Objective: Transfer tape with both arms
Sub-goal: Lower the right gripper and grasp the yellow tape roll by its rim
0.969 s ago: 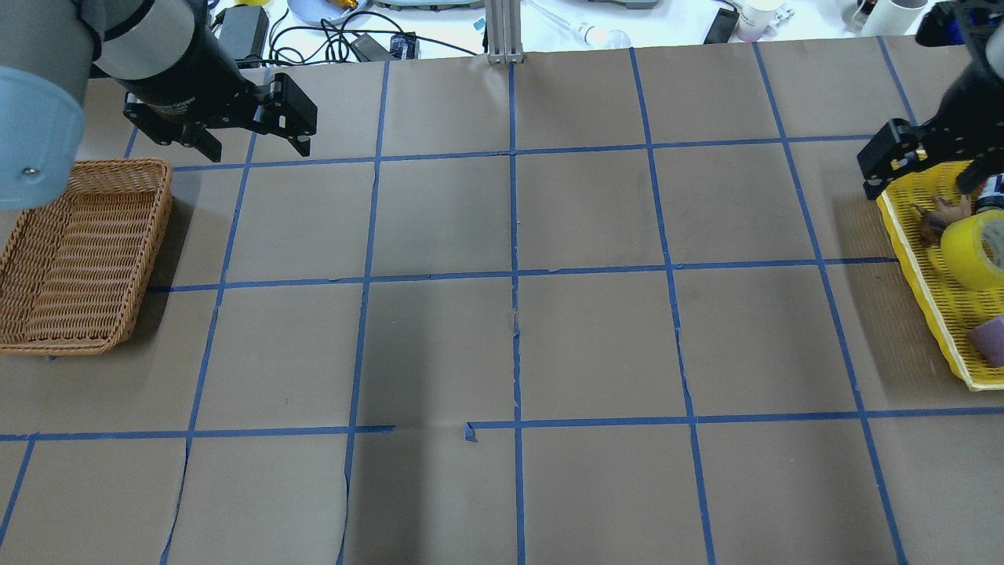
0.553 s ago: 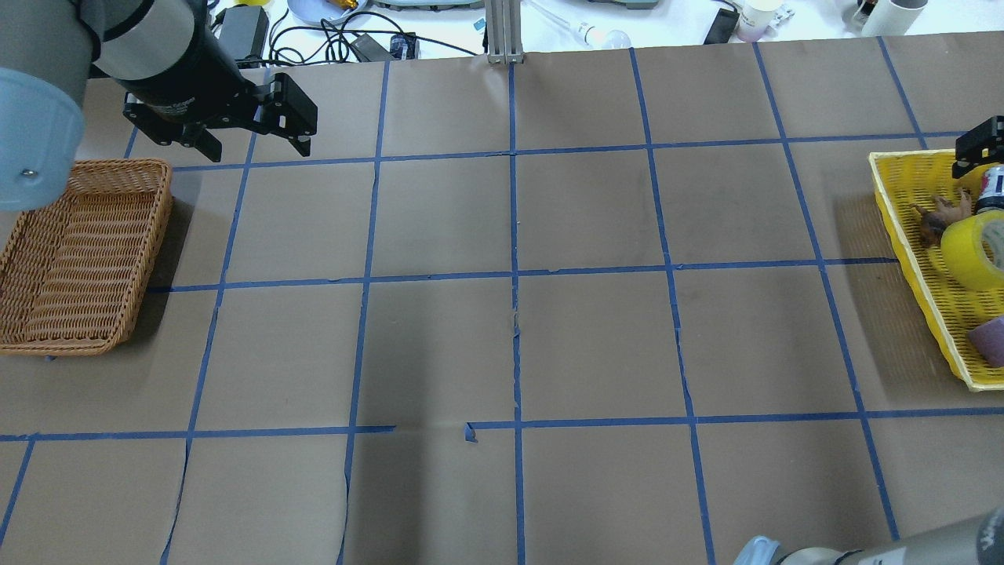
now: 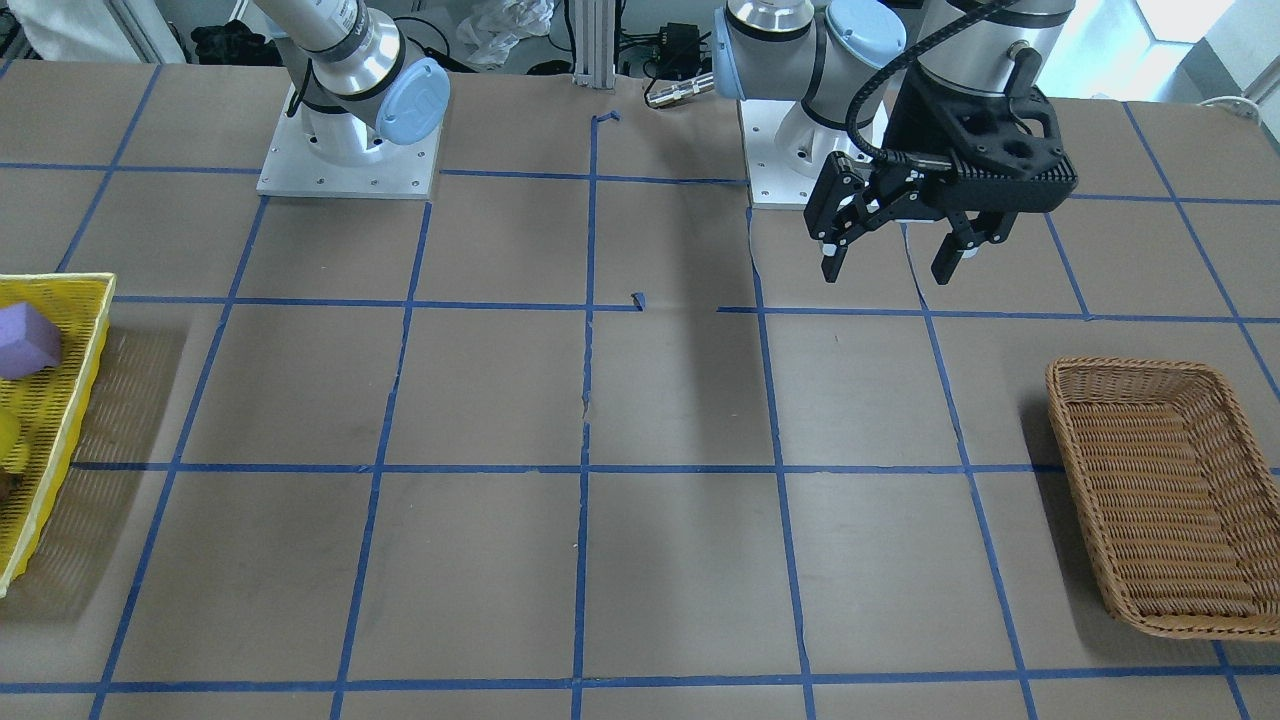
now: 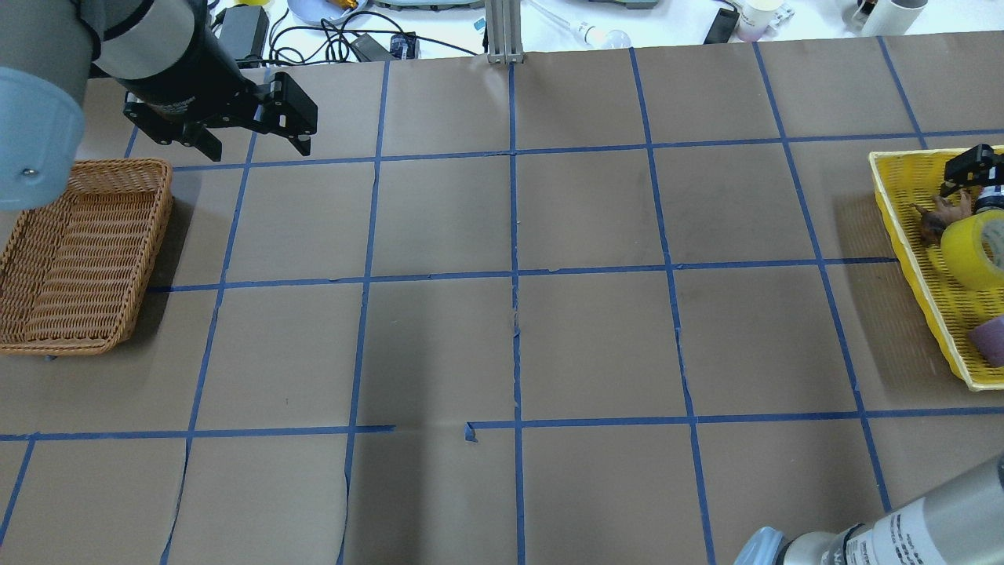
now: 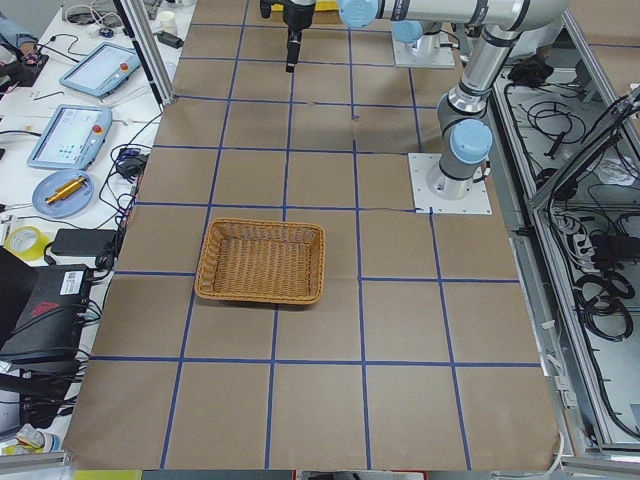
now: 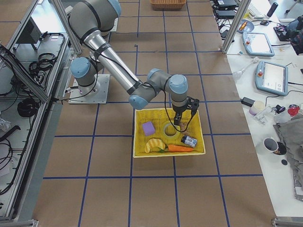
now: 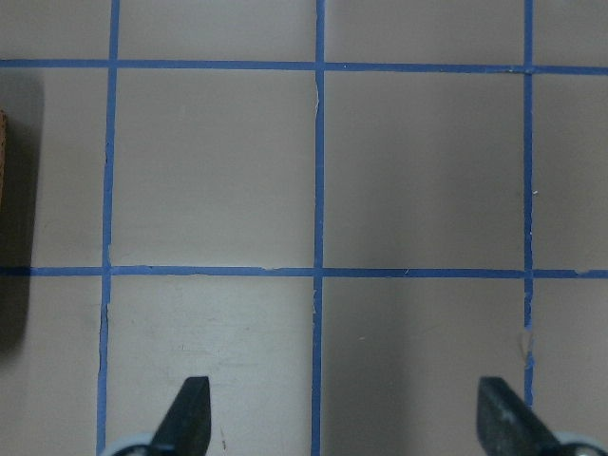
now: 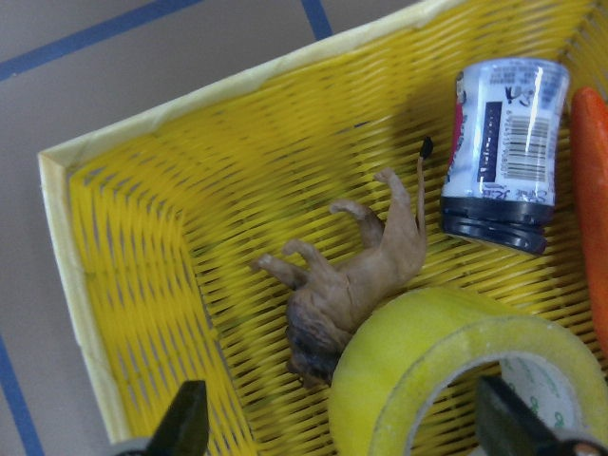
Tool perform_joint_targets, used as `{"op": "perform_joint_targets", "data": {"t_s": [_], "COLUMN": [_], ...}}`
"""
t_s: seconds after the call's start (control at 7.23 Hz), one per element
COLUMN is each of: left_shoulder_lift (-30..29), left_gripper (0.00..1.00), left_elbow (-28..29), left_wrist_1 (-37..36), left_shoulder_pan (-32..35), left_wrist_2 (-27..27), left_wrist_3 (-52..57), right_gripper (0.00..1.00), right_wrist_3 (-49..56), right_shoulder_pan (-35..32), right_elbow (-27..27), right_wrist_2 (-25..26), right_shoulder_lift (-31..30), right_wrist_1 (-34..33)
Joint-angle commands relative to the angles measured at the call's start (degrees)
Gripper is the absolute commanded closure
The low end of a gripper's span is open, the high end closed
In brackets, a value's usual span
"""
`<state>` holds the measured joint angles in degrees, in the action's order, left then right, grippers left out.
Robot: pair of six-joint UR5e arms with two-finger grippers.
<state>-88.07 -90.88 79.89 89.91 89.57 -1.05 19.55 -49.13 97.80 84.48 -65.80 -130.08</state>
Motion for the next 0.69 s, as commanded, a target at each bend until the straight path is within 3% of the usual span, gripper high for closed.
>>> {"op": "perform_joint_targets", "data": {"t_s": [0.0,0.28,0.55], "left_shoulder_lift": [0.0,0.0,0.0], "left_gripper": [0.00,0.00,0.00], "left_elbow": [0.0,0.0,0.0], "left_wrist_1": [0.0,0.0,0.0], "left_shoulder_pan": [0.0,0.0,0.0], "left_wrist_2": [0.0,0.0,0.0], "left_wrist_3": [0.0,0.0,0.0], "right_gripper": [0.00,0.33,0.74], "right_wrist_3": [-0.7,-0.8,-0.7], "right_shoulder_pan": [0.9,0.9,0.9], "right_elbow": [0.2,0.2,0.2], "right_wrist_2": [0.2,0.1,0.1], "right_shoulder_lift": [2.2,2.3,2.3], "right_wrist_1": [-0.4,-0.3,-0.1]}}
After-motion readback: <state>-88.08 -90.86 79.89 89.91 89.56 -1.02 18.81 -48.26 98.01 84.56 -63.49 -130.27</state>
